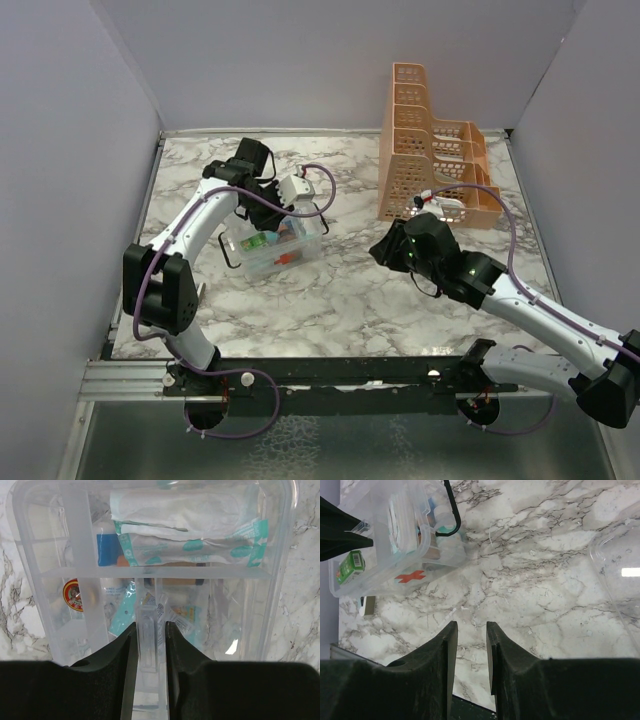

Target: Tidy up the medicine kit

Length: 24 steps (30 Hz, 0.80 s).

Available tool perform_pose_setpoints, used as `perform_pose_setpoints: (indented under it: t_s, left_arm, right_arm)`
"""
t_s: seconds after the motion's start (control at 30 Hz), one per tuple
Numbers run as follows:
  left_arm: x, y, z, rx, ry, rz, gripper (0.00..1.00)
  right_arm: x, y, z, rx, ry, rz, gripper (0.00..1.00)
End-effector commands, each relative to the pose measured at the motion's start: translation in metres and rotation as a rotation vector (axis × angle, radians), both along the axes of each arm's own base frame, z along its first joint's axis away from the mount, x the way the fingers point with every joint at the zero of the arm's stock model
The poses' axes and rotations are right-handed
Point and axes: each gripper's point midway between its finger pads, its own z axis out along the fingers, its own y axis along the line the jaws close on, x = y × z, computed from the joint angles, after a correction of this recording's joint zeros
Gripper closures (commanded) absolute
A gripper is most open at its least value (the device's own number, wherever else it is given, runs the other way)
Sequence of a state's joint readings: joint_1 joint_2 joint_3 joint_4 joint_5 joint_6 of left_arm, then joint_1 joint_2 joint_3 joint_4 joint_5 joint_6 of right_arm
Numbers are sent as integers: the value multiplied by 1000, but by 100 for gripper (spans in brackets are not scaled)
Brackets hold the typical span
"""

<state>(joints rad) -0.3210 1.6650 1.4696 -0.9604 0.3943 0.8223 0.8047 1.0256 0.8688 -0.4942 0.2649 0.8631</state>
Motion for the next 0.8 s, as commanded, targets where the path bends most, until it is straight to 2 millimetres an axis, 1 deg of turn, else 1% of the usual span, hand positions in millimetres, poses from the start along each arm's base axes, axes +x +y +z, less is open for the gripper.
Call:
perform_pose_setpoints:
  t_s: [0.0,0.07,0.17,0.43,0.5,0.77]
  left_arm:
    - [1,-1,-10,-8,-14,21,95]
    - [5,3,-17,0,-27,56,95]
    - [6,2,-18,-8,-29,62,95]
    - [14,5,5,-15,-115,78,96]
    - [13,6,6,-8,-126,74,96]
    - [6,7,-10,9,-48,74,97]
  right_arm:
    - [-2,0,-3,11,12,-3,70]
    - [-2,1,-5,12,15,0,70]
    - [-3,2,-6,11,20,5,70]
    - [-4,3,-12,12,29,6,70]
    - [-3,3,-13,14,30,6,70]
    - [-3,4,-15,12,35,9,70]
